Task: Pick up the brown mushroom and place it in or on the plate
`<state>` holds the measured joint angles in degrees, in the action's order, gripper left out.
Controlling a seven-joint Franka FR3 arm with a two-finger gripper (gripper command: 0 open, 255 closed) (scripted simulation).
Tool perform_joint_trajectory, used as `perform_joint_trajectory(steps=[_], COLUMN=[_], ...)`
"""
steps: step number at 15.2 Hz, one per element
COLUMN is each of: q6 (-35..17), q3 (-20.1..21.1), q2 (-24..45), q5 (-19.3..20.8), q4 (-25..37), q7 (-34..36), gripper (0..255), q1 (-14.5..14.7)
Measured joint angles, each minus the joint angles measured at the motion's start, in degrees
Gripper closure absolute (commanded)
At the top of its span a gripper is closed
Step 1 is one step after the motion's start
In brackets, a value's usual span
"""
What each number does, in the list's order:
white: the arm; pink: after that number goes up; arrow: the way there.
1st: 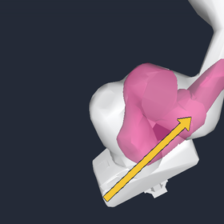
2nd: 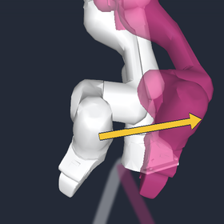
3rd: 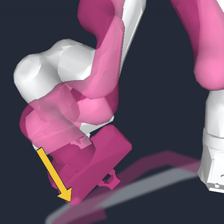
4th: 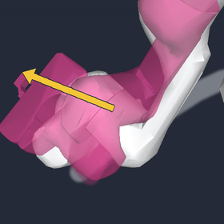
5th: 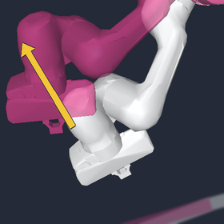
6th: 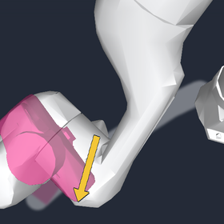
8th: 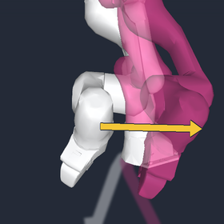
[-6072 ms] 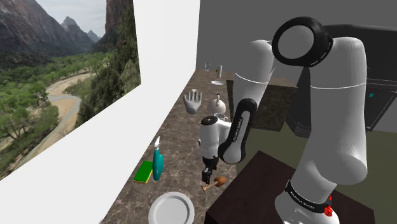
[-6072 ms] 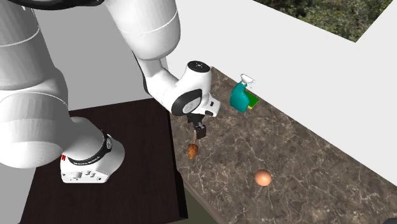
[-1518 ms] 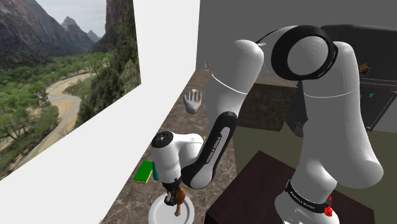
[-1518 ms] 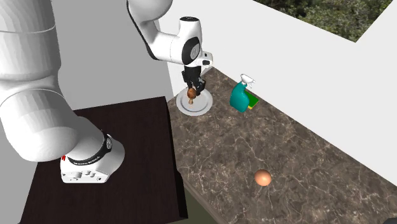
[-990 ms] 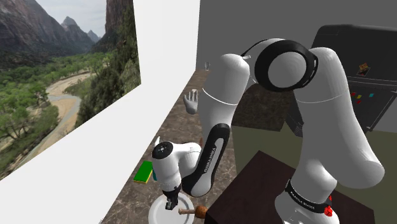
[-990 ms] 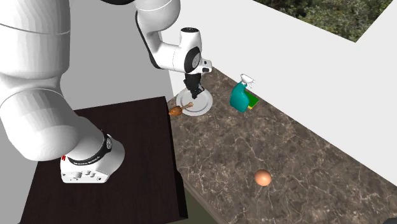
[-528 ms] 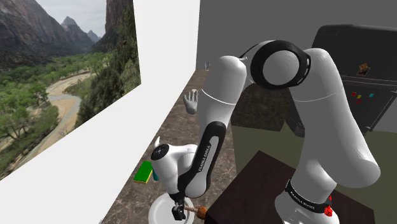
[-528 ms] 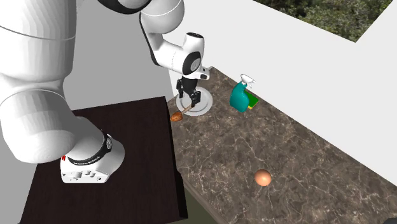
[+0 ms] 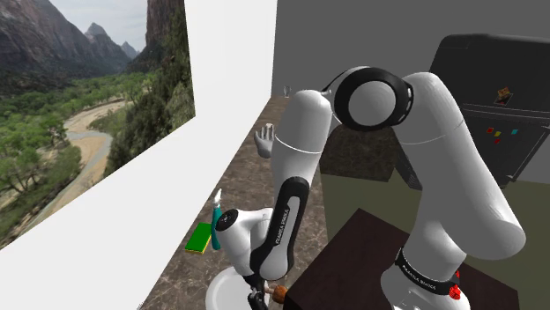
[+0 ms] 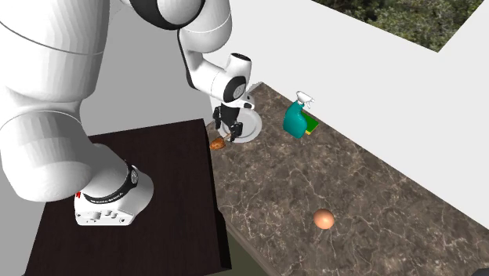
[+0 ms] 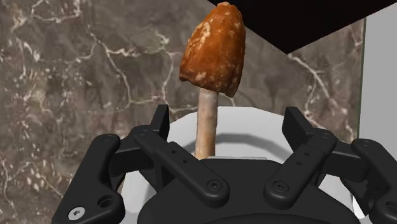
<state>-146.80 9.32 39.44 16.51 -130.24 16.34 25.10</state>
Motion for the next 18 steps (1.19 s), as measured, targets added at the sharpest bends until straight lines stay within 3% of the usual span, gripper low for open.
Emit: perform_joint_trajectory(steps=[7, 8, 18], q6=[-0.97, -0.97, -1.09], q3=[-0.36, -0.36, 0.10], q2=[1.03, 1.03, 0.83], q5=[0.33, 0.33, 0.24], q4=[0.07, 0.07, 0.57], q7=[0.30, 0.30, 0.36], gripper=[0, 255, 255], q1=[0.27, 0.27, 0.54])
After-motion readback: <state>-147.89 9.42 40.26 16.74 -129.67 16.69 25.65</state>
